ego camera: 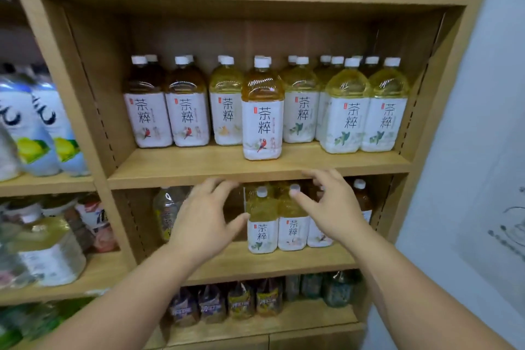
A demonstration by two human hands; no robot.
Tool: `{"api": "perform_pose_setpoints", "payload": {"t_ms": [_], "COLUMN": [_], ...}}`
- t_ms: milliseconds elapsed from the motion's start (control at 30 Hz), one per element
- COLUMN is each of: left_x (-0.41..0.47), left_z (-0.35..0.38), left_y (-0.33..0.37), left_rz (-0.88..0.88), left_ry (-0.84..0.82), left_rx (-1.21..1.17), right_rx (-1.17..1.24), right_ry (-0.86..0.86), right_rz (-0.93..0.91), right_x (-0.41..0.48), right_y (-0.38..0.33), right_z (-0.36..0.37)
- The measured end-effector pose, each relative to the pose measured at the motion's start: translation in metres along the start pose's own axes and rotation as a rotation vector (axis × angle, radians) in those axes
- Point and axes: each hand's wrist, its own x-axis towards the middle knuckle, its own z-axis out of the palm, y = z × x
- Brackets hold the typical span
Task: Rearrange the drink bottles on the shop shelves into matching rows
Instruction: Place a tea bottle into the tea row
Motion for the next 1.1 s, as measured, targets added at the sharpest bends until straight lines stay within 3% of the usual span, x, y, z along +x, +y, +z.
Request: {"api": "perform_pose_setpoints", "payload": {"t_ms": [167, 333, 400, 500, 733, 833, 1000, 1100], "left_x": [0.045, 0.071, 0.071, 0.075, 0.08, 0.081, 0.088, 0.095], "left_z": [-0.036, -0.047, -0.042, -0.035, -0.035, -0.038, -0.042, -0.047], "left_y": [-0.009, -0.068, -0.095, -0.125, -0.134, -0.135, -0.141, -0.143], "left_rz": [-0.049, -0.166, -0.129, -0.042, -0.013, -0.063, -0.188, -0.204], "left_ry": [0.033, -0.132, -0.171, -0.096, -0.07, -0.035, 0.037, 0.11], "left_rx": [0.083, 0.211, 0.246, 0.233, 0.152, 0.005, -0.5, -0.638], "right_rx": [0.028, 0.122, 0.181, 0.222, 0.131, 0.147, 0.16, 0.132], "right_ry": [-0.007, 0.029, 0.012, -0.005, 0.094, 0.082, 0.062, 0.071], "right_rz": [-0.011, 0.04, 0.109, 0.149, 0.143, 0.12, 0.087, 0.058], "right_x": [0.042, 0.078, 0.089, 0.105, 0.115, 0.112, 0.112, 0.113], "right_y": [-0.033, -0.053, -0.054, -0.054, -0.067, -0.081, -0.107, -0.124], "right_z": [0.004, 0.019, 0.028, 0.042, 0.072, 0.09, 0.124, 0.143]}}
